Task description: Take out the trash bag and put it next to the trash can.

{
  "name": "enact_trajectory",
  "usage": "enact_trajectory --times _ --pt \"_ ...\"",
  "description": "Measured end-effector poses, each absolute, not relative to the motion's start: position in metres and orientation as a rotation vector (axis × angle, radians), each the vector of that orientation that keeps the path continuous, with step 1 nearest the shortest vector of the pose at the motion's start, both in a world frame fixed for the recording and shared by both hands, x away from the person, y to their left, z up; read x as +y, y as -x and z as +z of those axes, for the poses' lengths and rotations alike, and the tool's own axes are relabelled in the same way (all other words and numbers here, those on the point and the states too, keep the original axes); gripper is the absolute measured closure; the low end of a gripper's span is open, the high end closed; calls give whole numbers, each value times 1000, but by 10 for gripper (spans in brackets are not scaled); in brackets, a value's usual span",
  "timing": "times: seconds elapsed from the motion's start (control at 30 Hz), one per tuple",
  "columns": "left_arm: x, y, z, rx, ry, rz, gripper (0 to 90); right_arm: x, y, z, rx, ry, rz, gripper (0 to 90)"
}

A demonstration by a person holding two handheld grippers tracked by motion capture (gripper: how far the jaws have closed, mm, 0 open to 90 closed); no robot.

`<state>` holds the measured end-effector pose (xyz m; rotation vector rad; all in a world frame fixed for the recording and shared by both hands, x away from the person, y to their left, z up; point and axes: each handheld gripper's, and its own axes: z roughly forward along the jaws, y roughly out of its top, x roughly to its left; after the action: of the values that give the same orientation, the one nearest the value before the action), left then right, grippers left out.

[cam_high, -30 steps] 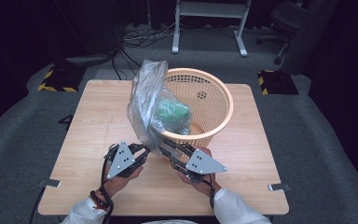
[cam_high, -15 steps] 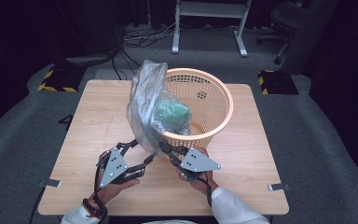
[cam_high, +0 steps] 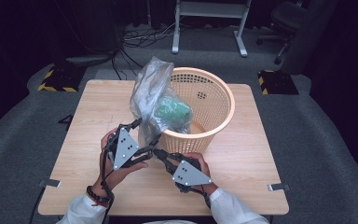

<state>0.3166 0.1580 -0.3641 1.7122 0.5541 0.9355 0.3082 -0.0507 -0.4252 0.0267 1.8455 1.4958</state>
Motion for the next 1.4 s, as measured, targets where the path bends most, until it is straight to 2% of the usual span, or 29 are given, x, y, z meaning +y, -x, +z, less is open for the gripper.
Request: enact_trajectory --times 0.1,0.3,0.37,0.53,0.67,0.8,0.9,1.07,1.33,1.4 --pt "158 -320 -368 555 -1744 951 443 -50 -306 -426 1851 -13 1492 900" --pt "156 -325 -375 525 -1792 1016 811 -56 -304 -427 1866 -42 1506 896" --pt "162 -329 -376 540 -1770 1002 861 -59 -302 -432 1883 -63 1514 778" --pt "176 -337 -380 592 -1638 1071 883 -72 -298 -443 1969 -118 1520 633" --pt "186 -338 -381 616 -1510 1106 884 -85 -293 -444 2000 -148 1505 609" --pt "196 -337 -377 629 -1392 1154 886 -119 -287 -445 2015 -233 1526 598" --pt "202 -337 -374 650 -1361 1159 885 -124 -287 -445 2017 -244 1524 594" --pt "218 -339 -370 678 -1294 1174 884 -169 -292 -447 2000 -395 1515 561" --pt "243 -340 -370 754 -1225 1187 884 -208 -302 -451 1966 -529 1441 530" --pt "255 -340 -372 793 -1201 1155 882 -221 -307 -451 1974 -585 1426 499"
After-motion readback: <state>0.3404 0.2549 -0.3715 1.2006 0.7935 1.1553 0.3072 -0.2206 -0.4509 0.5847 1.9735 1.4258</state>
